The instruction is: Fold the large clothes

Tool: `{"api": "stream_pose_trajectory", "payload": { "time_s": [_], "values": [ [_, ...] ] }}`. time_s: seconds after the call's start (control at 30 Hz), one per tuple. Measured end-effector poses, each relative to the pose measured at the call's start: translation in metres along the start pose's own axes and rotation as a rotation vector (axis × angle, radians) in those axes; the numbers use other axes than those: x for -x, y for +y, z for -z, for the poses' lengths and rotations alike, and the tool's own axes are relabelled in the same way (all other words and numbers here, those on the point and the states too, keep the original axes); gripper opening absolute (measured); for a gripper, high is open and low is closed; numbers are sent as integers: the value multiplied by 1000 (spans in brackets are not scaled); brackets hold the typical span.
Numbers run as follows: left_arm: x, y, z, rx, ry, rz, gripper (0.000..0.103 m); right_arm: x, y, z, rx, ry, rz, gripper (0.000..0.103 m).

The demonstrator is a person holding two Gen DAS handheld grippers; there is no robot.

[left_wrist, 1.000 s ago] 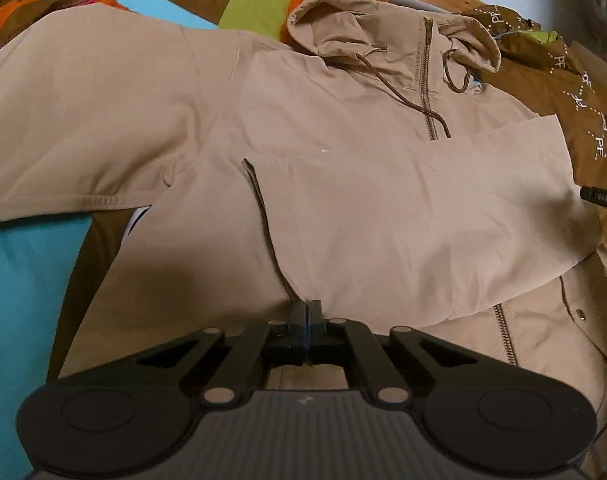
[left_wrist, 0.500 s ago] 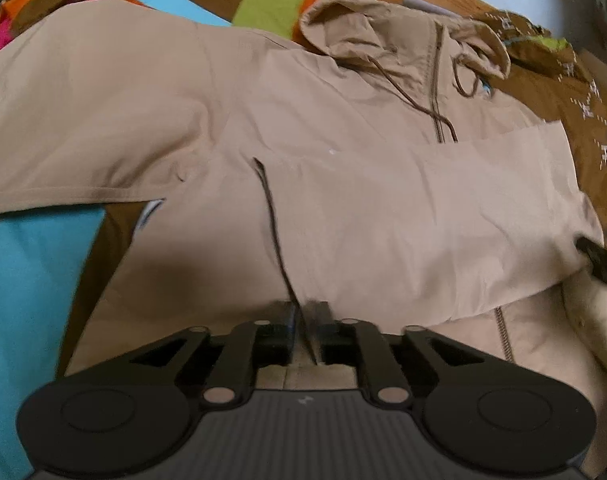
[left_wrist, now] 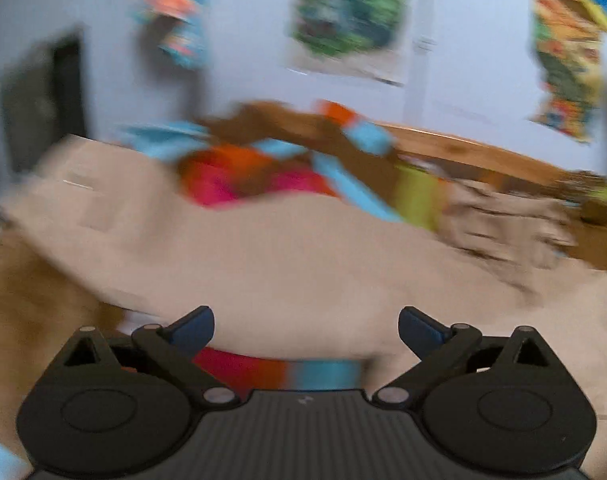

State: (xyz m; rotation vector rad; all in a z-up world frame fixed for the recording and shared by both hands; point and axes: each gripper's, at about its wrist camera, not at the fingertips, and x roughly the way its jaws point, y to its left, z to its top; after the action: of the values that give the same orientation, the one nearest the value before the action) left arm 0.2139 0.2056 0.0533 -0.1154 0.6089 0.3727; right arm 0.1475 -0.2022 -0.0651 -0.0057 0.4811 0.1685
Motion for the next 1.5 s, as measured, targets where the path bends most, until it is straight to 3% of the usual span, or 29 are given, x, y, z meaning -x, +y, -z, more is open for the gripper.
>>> {"api": "stream_pose_trajectory", "payload": {
  "time_s": [0.1,0.2,0.27,0.47,0.77,0.83,0.9,0.97,1.1,1.43,1.5],
  "values": [
    [3,55,-5,16,-23,-183,100,4,13,6,38,-12,-39,102],
    [-2,97,-9,74,-61,-266,95,4,20,12,47,4,-64,102],
    [-3,108,-11,91,-75,-201,92,3,22,14,44,16,-76,102],
    [-11,89,-20,68,-89,-271,81,6,27,13,61,1,-96,102],
    [-30,85,-28,105,-98,-336,78,5,26,17,43,11,-108,102],
    [-33,86,-27,103,-108,-377,64,5,27,18,49,7,-112,102],
    [-36,86,-27,98,-111,-412,41,4,27,18,49,8,-118,102],
    [-39,85,-27,103,-111,-434,31,4,27,18,48,9,-117,102],
    [-45,85,-24,102,-118,-448,0,6,28,18,38,10,-105,102],
    [-32,67,-20,7,-210,-436,0,9,32,20,37,9,-106,102],
    [-27,64,-22,17,-199,-427,0,9,31,20,32,10,-106,102]
  ]
}}
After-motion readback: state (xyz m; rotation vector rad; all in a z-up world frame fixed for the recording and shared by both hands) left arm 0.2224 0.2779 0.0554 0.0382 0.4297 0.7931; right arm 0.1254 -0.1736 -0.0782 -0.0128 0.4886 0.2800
